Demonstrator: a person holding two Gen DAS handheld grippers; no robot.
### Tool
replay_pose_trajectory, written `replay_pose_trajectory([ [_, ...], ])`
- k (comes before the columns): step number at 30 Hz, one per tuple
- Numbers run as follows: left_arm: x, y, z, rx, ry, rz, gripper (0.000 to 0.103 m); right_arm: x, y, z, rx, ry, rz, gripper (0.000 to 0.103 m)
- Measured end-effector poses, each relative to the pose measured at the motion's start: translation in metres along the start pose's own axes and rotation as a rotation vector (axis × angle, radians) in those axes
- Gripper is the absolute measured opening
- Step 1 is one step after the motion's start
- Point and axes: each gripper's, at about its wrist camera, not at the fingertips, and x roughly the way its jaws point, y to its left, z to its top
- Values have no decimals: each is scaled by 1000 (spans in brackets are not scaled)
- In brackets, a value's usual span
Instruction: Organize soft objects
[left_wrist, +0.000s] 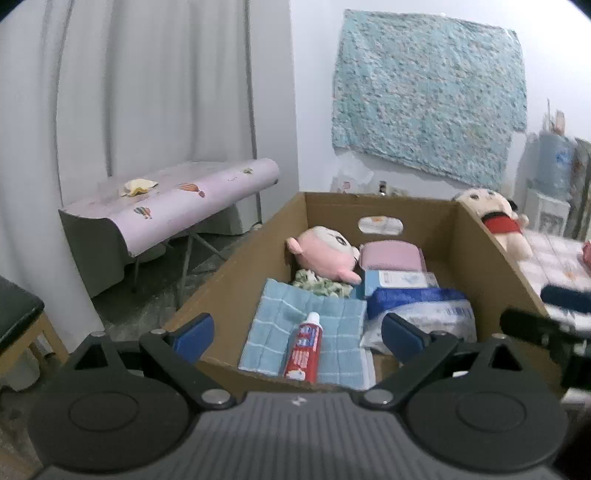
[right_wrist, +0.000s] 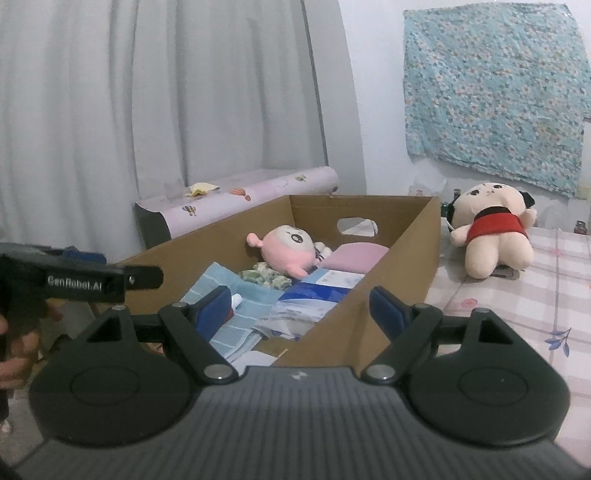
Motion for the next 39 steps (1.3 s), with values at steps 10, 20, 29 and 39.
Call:
replay_pose_trajectory([
  [10, -7, -21, 0, 21, -37, -19, 98, -3, -5, -1, 17, -8, 21, 85],
  [20, -14, -20, 5, 105, -30, 18, 98, 0, -10, 1, 49, -7, 37, 85],
  [29, -18, -6, 1, 49, -29, 24, 98, -7, -10, 1, 71, -15, 53, 85],
  [39, -8, -4, 0, 2, -21, 59, 98, -4, -4, 0, 26, -5, 48, 85],
])
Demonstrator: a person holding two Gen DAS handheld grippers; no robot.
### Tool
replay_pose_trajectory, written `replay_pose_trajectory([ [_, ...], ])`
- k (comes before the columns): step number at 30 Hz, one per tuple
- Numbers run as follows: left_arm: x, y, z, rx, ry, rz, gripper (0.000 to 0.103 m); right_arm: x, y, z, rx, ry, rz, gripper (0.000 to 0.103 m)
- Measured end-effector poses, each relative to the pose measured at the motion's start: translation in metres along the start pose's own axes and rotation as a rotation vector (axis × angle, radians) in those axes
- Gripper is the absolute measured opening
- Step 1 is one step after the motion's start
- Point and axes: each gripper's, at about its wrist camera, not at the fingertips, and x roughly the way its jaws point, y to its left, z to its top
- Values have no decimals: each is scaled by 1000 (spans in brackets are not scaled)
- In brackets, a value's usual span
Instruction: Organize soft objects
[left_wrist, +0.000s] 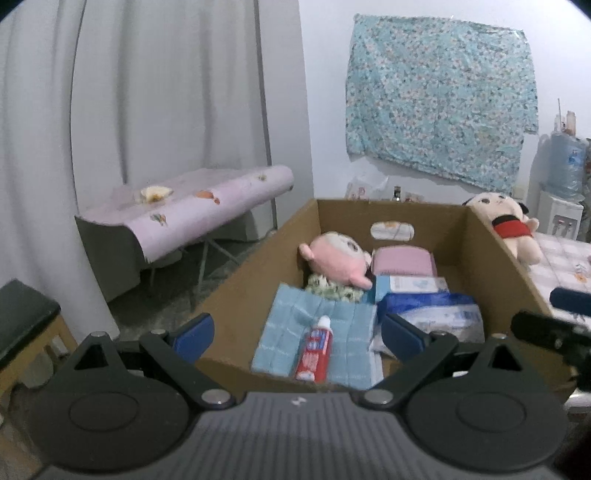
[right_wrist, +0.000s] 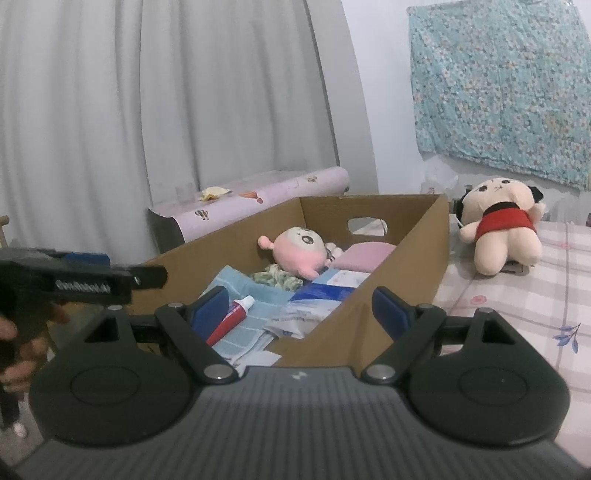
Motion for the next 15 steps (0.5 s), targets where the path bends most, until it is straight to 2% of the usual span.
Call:
replay_pose_trajectory([
  [4, 7, -3, -10, -2, 45, -30, 98, -1, -1, 0, 20, 6, -6, 85],
  [10, 5, -10, -19, 31, 30, -13, 98, 1, -2, 0, 28, 16, -5, 85],
  [15, 4, -8, -23, 21, 14, -18, 100, 3, 0, 0, 15, 21, -9, 85],
])
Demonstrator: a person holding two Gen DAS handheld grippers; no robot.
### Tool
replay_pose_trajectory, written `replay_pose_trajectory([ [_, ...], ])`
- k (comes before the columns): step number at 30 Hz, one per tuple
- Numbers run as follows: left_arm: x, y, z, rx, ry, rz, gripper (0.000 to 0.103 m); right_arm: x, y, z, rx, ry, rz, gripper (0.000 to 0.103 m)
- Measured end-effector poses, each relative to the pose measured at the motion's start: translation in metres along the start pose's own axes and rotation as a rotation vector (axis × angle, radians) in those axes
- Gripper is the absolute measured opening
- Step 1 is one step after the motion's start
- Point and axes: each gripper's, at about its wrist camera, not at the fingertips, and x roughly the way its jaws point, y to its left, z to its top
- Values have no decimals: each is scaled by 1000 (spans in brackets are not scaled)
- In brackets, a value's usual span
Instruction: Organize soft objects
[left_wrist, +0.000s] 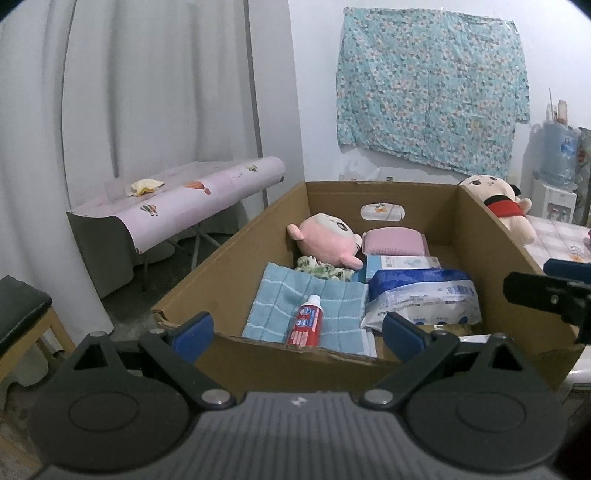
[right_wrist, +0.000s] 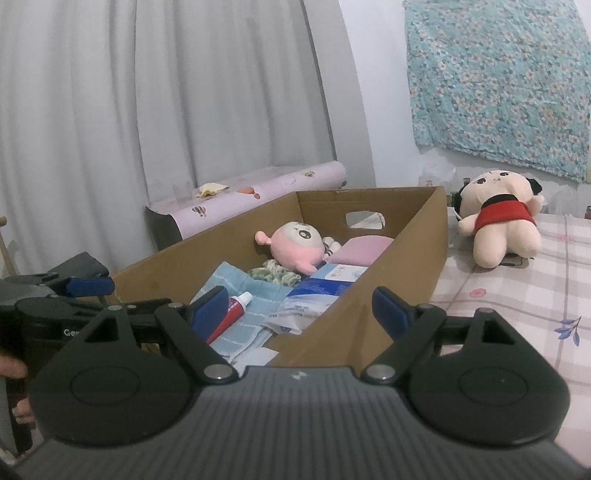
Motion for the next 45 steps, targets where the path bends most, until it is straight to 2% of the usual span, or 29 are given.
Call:
replay_pose_trajectory([
  [10, 1, -1, 0, -4, 9, 9, 102, 5, -4, 0, 17, 9, 6, 85],
  [15, 2, 9, -9, -95, 14, -19, 102, 1, -4, 0, 19, -11, 3, 85],
  [18, 5, 11, -6, -116, 40, -37, 102, 4, -5, -1, 20, 3, -3, 85],
  [24, 0, 7, -11, -93, 0, -10, 102, 4, -6, -1, 26, 6, -5, 85],
  [45, -4, 6, -11, -78, -6, 6, 103, 6, -4, 0, 19, 12, 3, 86],
])
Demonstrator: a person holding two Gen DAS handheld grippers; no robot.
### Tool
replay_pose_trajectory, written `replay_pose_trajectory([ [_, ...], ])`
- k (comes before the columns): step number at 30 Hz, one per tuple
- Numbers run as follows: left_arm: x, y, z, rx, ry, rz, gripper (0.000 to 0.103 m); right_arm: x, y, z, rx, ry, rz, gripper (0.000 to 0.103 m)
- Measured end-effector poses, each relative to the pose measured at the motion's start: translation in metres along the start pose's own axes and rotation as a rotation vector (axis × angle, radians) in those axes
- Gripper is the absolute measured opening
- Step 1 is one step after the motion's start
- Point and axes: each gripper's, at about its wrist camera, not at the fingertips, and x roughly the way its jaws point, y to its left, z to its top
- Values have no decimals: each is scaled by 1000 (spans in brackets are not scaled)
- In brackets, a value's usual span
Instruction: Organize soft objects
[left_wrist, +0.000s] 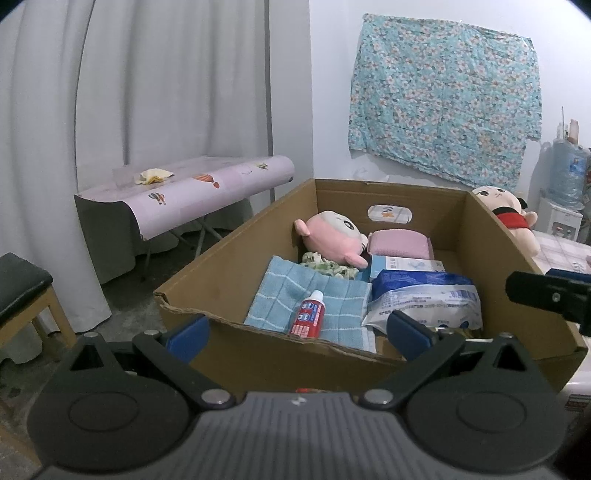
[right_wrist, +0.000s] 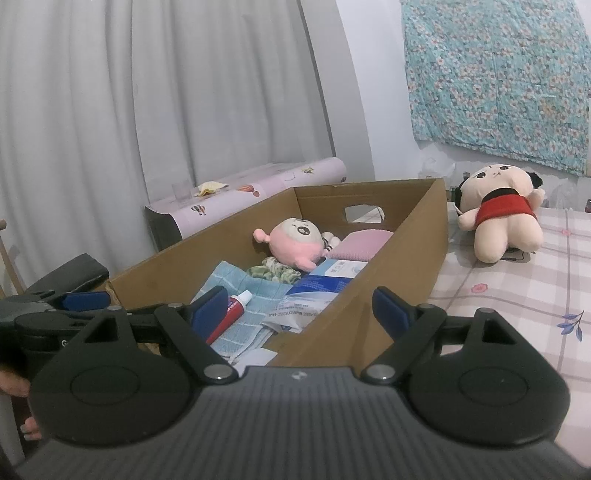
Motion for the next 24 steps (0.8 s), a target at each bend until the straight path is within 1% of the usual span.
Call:
replay_pose_trajectory([
  [24, 2, -2, -2, -15, -1, 7, 103, -1, 2, 1, -5, 3, 6, 87],
])
